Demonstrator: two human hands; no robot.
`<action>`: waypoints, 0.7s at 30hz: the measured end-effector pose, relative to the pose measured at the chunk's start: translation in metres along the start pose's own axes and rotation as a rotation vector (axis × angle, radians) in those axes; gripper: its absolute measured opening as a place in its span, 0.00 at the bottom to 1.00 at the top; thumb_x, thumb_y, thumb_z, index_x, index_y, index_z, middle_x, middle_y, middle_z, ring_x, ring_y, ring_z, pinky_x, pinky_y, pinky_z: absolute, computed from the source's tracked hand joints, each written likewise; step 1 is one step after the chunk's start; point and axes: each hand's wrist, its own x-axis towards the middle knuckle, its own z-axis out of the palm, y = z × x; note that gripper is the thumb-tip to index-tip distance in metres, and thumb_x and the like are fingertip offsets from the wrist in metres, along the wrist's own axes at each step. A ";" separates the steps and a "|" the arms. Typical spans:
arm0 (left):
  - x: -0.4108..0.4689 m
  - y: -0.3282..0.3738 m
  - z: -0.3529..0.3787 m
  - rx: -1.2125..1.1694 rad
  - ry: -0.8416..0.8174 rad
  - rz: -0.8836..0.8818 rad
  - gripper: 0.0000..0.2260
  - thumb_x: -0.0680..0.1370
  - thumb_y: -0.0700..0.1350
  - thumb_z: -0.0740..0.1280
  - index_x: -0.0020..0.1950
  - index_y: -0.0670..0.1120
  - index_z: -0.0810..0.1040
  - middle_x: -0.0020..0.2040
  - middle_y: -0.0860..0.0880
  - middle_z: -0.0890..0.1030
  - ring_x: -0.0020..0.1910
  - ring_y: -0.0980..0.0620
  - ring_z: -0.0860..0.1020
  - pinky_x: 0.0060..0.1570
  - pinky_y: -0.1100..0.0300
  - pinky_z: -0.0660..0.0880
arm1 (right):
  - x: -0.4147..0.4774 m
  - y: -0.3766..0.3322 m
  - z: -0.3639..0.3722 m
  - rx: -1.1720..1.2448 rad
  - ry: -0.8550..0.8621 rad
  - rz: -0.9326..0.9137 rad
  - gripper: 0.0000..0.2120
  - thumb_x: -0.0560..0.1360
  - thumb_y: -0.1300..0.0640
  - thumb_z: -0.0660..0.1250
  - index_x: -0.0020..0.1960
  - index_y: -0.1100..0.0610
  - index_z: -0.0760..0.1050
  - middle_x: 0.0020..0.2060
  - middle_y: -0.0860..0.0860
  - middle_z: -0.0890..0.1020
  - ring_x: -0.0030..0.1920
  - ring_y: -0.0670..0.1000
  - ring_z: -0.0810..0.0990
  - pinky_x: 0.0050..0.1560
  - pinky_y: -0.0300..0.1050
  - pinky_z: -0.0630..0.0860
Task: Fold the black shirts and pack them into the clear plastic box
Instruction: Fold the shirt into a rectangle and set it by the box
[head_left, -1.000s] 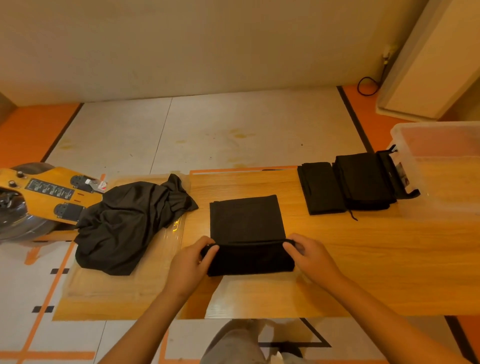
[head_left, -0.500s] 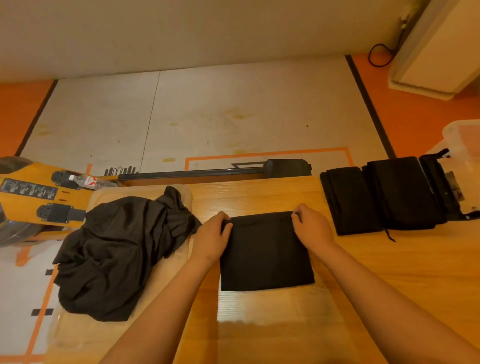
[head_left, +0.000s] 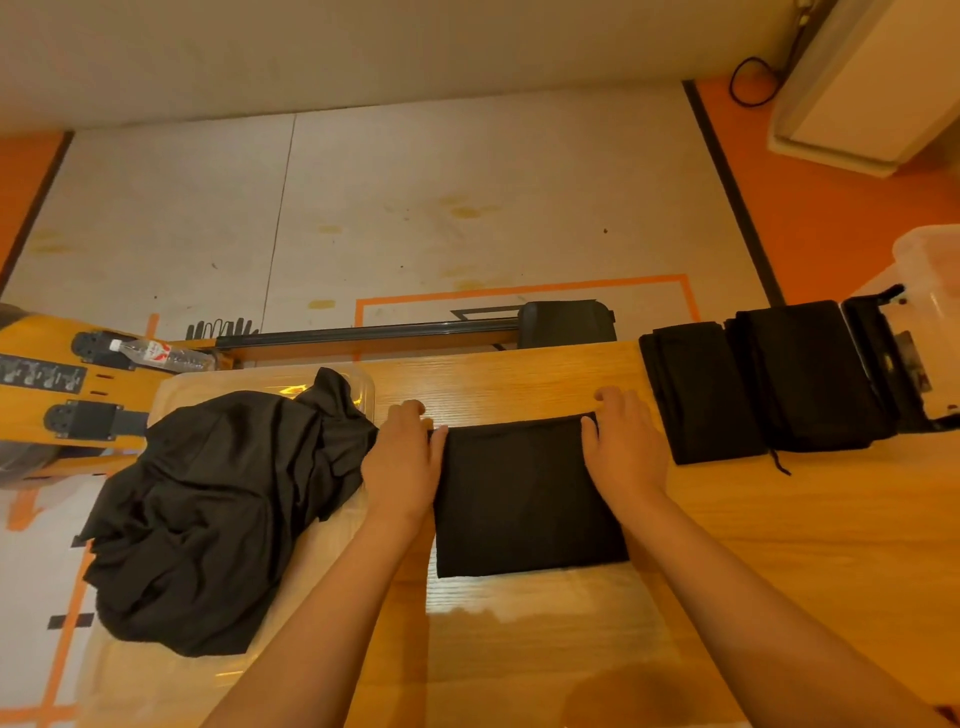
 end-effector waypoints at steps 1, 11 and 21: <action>-0.007 0.005 -0.002 0.010 0.086 0.045 0.13 0.80 0.49 0.64 0.61 0.43 0.73 0.52 0.46 0.78 0.48 0.45 0.78 0.37 0.54 0.72 | -0.006 -0.004 0.000 0.008 0.070 -0.041 0.17 0.78 0.53 0.64 0.65 0.57 0.72 0.56 0.54 0.78 0.56 0.53 0.76 0.49 0.46 0.75; -0.044 0.005 0.061 0.162 -0.140 0.400 0.27 0.82 0.56 0.50 0.79 0.48 0.54 0.80 0.49 0.52 0.79 0.51 0.46 0.76 0.51 0.47 | -0.033 0.002 0.047 -0.188 -0.159 -0.316 0.29 0.79 0.40 0.45 0.77 0.51 0.54 0.76 0.51 0.57 0.77 0.52 0.51 0.74 0.53 0.48; -0.078 0.027 0.038 0.038 -0.042 0.315 0.26 0.82 0.50 0.49 0.79 0.44 0.50 0.80 0.47 0.49 0.79 0.50 0.45 0.77 0.51 0.43 | -0.062 0.003 0.030 -0.161 -0.110 -0.220 0.28 0.81 0.44 0.43 0.78 0.53 0.45 0.77 0.51 0.47 0.77 0.52 0.43 0.76 0.52 0.43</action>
